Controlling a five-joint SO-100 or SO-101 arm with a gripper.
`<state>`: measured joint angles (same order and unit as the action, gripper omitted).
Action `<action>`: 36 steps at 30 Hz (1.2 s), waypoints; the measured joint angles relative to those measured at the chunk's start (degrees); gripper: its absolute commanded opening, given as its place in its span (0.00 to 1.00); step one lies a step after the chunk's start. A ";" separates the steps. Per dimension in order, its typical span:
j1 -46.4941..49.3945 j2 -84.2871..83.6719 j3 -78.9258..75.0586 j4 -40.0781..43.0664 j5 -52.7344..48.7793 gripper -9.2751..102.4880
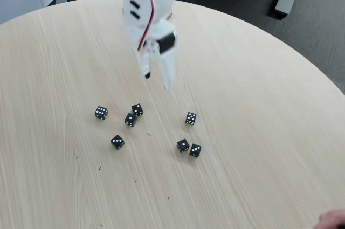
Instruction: Pick up the dice with number 6
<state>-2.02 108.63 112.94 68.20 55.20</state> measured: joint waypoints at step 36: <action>22.85 -15.56 -3.69 -11.34 0.26 0.37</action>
<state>20.83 93.08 109.25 56.87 55.46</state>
